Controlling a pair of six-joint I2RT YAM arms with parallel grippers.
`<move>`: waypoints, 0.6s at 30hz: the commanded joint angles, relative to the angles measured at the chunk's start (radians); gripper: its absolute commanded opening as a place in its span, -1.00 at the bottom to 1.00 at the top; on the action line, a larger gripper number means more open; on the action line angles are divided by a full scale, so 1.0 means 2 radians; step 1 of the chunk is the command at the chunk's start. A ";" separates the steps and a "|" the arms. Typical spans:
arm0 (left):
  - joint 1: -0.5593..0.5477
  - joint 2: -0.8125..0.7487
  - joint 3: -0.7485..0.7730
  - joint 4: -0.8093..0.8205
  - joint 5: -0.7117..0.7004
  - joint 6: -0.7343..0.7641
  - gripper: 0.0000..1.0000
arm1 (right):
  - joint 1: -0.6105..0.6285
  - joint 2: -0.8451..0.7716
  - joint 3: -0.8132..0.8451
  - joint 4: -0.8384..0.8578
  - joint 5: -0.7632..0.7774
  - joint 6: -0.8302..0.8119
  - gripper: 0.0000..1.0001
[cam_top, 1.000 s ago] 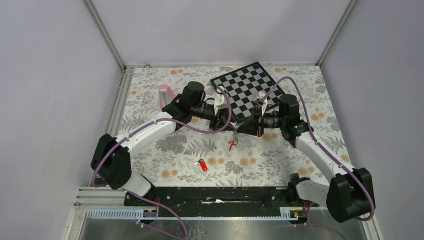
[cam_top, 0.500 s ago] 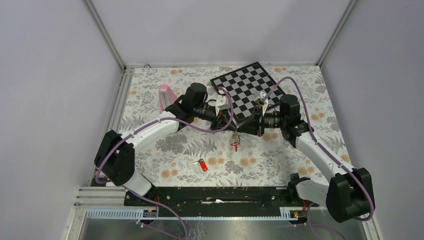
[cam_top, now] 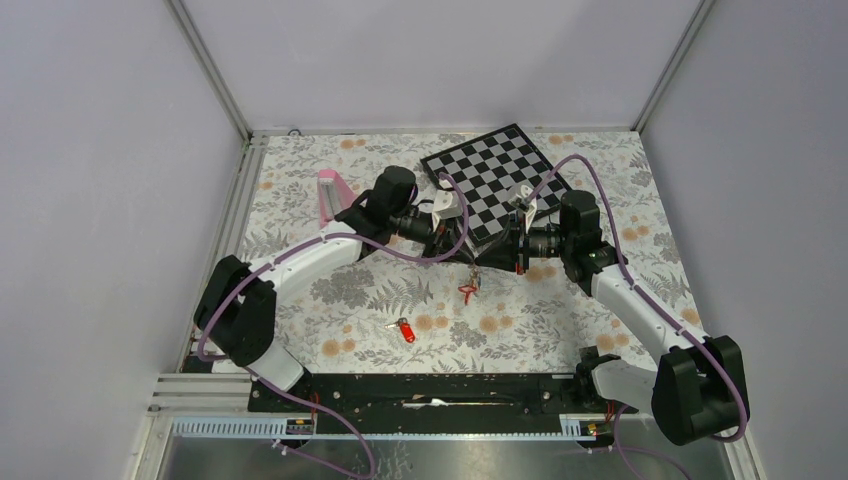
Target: Put the keys on the keyring
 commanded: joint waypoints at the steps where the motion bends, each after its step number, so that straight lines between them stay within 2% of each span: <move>1: -0.003 0.005 -0.006 0.034 0.030 -0.017 -0.78 | -0.003 -0.018 0.006 0.033 -0.025 0.005 -1.00; 4: -0.003 0.008 -0.006 0.036 0.036 -0.023 -1.00 | -0.003 -0.019 0.007 0.033 -0.024 0.004 -1.00; 7: -0.002 0.007 -0.007 0.036 0.040 -0.029 -1.00 | -0.004 -0.021 0.007 0.031 -0.021 0.001 -0.96; 10: -0.003 -0.002 -0.005 0.029 0.025 -0.028 -1.00 | -0.005 -0.025 0.010 0.002 -0.007 -0.030 -0.84; 18: -0.020 -0.040 0.043 -0.121 -0.105 0.141 -1.00 | -0.005 -0.043 0.020 -0.124 0.065 -0.198 -0.27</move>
